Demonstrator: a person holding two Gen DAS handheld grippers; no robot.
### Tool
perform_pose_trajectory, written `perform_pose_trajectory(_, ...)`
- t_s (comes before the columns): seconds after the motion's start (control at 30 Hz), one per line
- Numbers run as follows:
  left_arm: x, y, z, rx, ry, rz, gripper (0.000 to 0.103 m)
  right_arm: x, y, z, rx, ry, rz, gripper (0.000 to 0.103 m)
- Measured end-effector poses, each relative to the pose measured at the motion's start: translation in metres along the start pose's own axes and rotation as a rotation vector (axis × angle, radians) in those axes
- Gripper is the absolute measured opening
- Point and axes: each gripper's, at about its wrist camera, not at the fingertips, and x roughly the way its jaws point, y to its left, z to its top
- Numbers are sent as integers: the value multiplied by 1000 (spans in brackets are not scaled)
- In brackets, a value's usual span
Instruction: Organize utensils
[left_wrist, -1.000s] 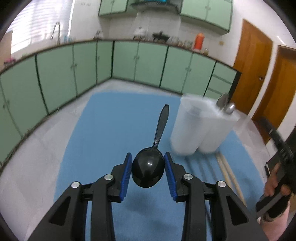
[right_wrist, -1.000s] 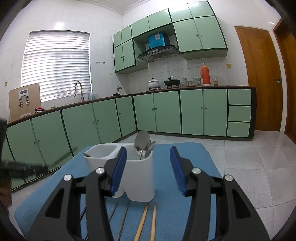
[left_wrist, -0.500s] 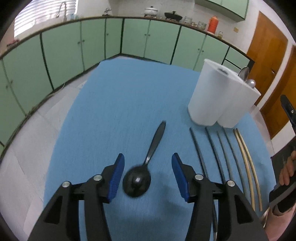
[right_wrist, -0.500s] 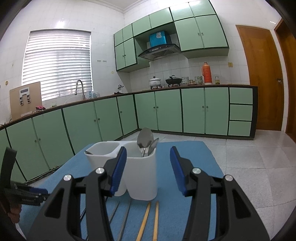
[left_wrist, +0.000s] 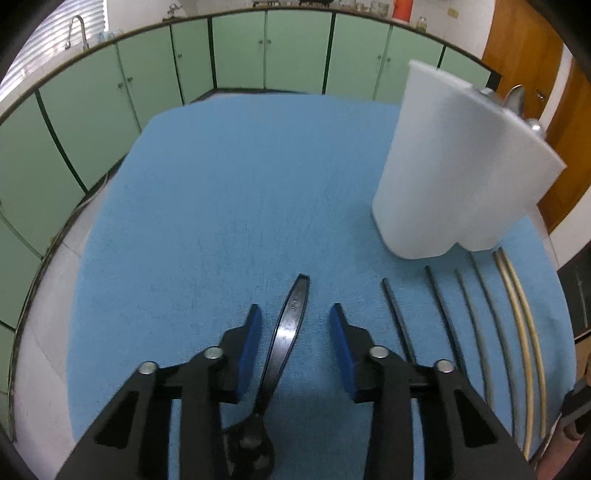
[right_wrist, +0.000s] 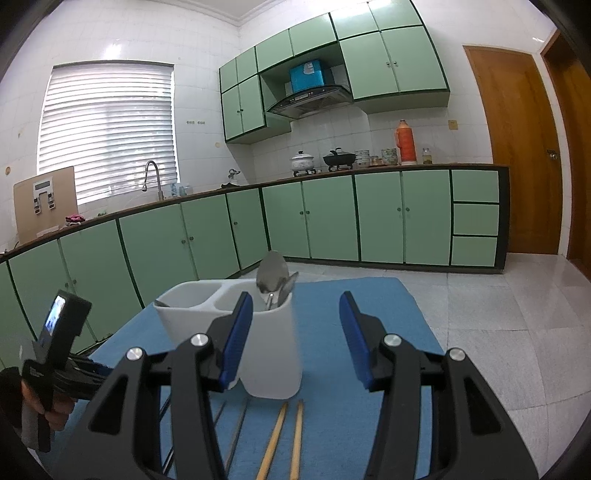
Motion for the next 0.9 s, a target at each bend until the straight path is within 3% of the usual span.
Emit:
perform_pose_trajectory(0.07,-1,-1,0,14,-6,0,17,1,-1,-1,1,2,-3,48)
perform_pose_trajectory(0.13,-2,0,0,12,-7,-19,13,2,-2,-2,4,5,-5,48)
perform_pose_trajectory(0.3,-10,1,-5,-11,-38,-40,13,2,-1,-3,3,7,-2,48)
perform_pose_trajectory(0.43,-36,8,-9,-52,-123,-53,13,0,2,-1,-3,3,3,48)
perform_pose_trajectory(0.63,-103,24,-12,-134,-351,-78,13,0,1,-2,-2,2,5,48)
perform_pose_trajectory(0.77,-137,30,3,-180,-511,-95,13,-1,4,-2,1,0,10,48)
perform_pose_trajectory(0.9,-158,12,27,-168,-695,-120,13,0,8,-3,1,1,17,48)
